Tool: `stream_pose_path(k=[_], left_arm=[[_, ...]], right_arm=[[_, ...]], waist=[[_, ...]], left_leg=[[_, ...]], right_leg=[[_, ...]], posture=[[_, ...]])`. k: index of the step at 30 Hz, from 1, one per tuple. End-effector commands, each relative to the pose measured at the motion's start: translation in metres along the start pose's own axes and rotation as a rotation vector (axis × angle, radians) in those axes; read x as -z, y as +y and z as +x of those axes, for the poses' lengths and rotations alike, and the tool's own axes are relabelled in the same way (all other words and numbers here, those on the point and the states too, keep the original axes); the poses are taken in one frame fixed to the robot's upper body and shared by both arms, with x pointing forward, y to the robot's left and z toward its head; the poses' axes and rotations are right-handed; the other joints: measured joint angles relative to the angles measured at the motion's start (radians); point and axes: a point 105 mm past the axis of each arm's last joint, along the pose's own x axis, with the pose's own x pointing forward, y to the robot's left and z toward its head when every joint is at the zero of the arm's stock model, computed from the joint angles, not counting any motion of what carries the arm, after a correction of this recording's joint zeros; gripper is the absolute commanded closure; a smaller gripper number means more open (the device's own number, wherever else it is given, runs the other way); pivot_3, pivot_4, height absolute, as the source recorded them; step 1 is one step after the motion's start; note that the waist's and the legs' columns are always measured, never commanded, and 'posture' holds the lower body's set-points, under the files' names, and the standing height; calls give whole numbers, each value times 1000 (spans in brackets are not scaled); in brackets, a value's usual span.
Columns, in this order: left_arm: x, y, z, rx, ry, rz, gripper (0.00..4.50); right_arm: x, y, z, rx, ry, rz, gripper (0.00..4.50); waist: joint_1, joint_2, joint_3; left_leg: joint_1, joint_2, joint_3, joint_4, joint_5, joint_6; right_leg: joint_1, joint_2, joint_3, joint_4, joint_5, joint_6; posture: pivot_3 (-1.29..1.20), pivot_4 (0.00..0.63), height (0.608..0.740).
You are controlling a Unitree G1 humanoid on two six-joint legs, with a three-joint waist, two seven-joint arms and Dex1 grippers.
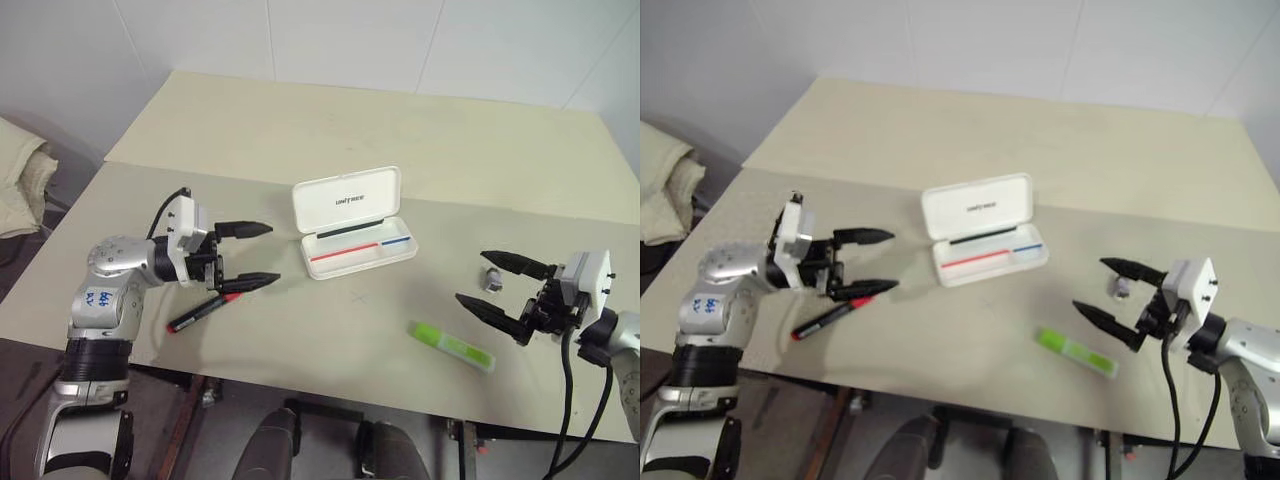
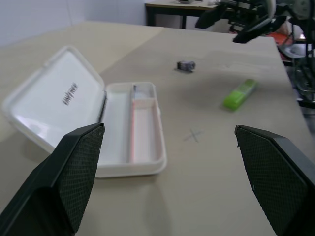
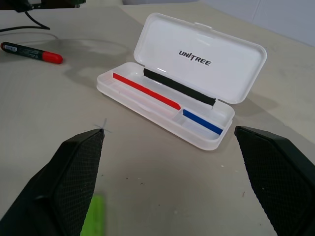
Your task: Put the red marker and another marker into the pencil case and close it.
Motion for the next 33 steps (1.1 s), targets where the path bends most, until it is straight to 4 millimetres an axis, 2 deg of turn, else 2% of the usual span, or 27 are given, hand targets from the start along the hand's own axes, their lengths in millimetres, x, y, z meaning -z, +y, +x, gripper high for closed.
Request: stream_pose_path(k=[1, 13, 16, 22, 25, 27, 33], left_arm=[[-14, -3, -1, 23, -9, 49, 52], [-10, -4, 11, 79, 20, 55, 52], [-6, -4, 12, 92, 16, 44, 696], [8, 2, 29, 80, 57, 61, 2752], [18, 4, 40, 82, 81, 73, 2752], [25, 6, 56, 71, 105, 74, 2752], [39, 8, 73, 71, 148, 90, 2752]], right_arm=[[-13, 1, 2, -7, -42, -51, 0], [-22, 19, 31, -62, -142, -71, 0], [-22, 23, 37, -64, -161, -74, 0], [-29, 36, 43, -81, -196, -73, 0], [-31, 37, 41, -68, -204, -83, 0], [-30, 37, 38, -57, -204, -81, 0], [-28, 44, 43, -52, -222, -77, 0]], waist=[[1, 0, 0], [1, 0, 0], [1, 0, 0], [2, 0, 0], [3, 0, 0], [5, 0, 0], [3, 0, 0]], left_leg=[[0, 0, 1, 0, 0, 0], [0, 11, 7, 0, -2, -3], [0, 11, 8, 0, -2, -3], [1, 11, 11, 1, -3, -2], [0, 12, 11, 3, -3, -2], [1, 12, 12, 5, -4, -2], [0, 13, 17, 8, -6, 1]], right_leg=[[0, 0, 0, 0, 0, 0], [-1, 10, 7, -8, 4, -6], [-1, 10, 7, -8, 4, -6], [-2, 11, 9, -8, 5, -5], [-2, 11, 10, -7, 5, -5], [-1, 12, 10, -7, 6, -5], [-2, 12, 15, -9, 8, -4]], posture=[[0, 150, 740], [0, 150, 740], [0, 150, 740], [0, 150, 740], [0, 150, 740], [0, 150, 740], [0, 150, 740]])
